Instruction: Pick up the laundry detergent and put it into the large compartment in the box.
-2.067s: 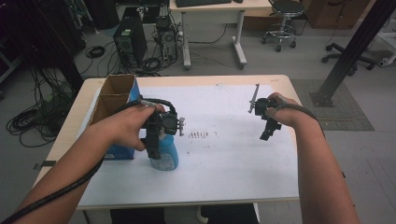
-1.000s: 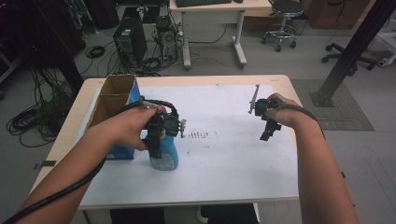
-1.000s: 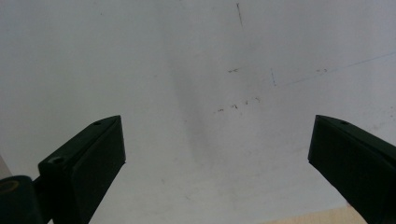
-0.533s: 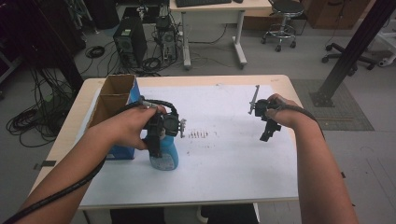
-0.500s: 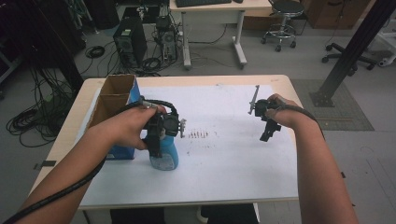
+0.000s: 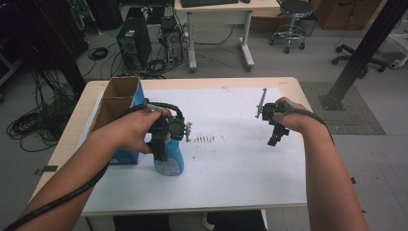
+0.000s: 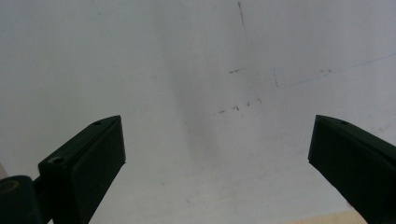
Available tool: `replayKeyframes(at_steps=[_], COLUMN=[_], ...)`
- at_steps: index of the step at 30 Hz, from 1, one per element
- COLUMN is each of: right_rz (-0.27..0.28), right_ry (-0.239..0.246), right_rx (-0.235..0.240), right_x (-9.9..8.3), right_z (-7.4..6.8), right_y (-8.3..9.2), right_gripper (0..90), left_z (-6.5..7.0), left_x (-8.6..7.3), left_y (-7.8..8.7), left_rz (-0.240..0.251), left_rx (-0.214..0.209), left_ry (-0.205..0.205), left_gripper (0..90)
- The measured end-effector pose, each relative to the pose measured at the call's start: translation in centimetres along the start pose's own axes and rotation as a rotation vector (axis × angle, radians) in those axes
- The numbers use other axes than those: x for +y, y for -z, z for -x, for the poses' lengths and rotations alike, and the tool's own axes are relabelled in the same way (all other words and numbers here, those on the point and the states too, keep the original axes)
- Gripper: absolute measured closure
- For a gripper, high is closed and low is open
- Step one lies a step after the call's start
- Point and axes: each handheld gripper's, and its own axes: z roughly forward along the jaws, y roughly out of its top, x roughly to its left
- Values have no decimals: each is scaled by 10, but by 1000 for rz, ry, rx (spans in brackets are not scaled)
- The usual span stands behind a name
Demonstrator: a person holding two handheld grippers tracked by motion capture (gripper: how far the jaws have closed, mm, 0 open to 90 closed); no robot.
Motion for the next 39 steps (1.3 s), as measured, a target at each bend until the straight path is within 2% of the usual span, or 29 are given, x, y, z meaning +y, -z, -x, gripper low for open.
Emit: replayKeyframes(at_steps=[6, 13, 21, 28, 32, 39], right_rz=[0, -1, 2, 5, 6, 6], right_ry=[0, -1, -1, 0, -1, -4], right_rx=[2, 3, 6, 6, 4, 3], right_x=[0, -1, -1, -1, -2, -4], right_z=[0, 0, 0, 0, 0, -1], right_y=[-2, -2, -4, -3, -3, 0], right_gripper=[39, 39, 39, 38, 39, 39], left_z=[0, 0, 0, 2, 6, 7], left_x=[1, 1, 1, 2, 3, 2], left_y=[-1, -1, -1, 0, 1, 13], left_rz=[-17, -12, -11, -20, -18, -23], left_rx=[-1, -4, -10, -6, 9, 6], left_ry=[-14, -24, -43, -42, -58, -46], left_gripper=[307, 361, 372, 375, 376, 376])
